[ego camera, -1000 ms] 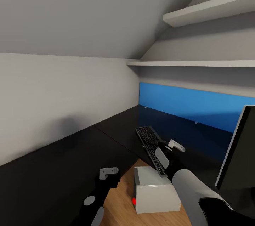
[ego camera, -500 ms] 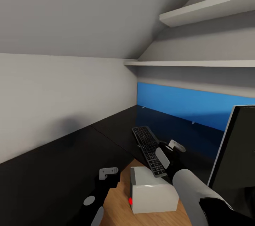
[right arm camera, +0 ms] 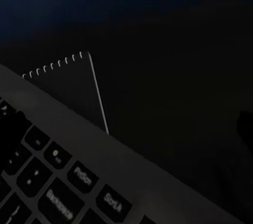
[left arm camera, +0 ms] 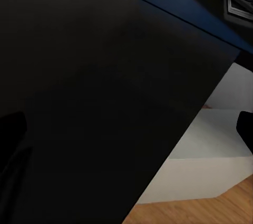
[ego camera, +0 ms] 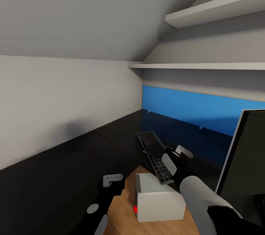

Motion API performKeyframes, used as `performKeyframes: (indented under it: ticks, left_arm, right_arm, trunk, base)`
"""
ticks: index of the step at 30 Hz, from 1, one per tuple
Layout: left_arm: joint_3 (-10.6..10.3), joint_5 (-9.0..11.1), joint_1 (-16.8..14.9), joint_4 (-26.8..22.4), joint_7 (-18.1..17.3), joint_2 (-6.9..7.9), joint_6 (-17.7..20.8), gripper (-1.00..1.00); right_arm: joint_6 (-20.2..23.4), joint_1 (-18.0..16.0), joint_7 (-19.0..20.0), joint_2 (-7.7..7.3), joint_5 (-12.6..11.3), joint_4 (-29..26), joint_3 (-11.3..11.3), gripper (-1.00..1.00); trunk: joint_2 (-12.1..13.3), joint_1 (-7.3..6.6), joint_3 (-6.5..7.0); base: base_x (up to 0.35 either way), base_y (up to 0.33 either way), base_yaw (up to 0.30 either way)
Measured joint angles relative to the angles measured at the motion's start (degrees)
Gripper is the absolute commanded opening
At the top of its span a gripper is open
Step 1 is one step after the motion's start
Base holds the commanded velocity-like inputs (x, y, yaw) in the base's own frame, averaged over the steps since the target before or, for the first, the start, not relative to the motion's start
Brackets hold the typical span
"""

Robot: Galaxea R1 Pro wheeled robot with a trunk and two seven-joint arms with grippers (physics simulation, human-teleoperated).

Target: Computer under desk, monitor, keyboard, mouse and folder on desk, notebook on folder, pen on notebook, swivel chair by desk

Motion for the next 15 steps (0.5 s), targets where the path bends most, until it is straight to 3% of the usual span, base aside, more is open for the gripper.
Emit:
performKeyframes:
  ticks: [15]
  left_arm:
    - [0.0, 0.1, 0.0, 0.0, 0.0, 0.00, 0.0, 1.00]
  right_arm:
    - [0.0, 0.0, 0.3, -0.15, 0.0, 0.1, 0.0, 1.00]
  trunk:
    - [0.0, 0.00, 0.00]
  base:
    - [0.000, -0.108, 0.000]
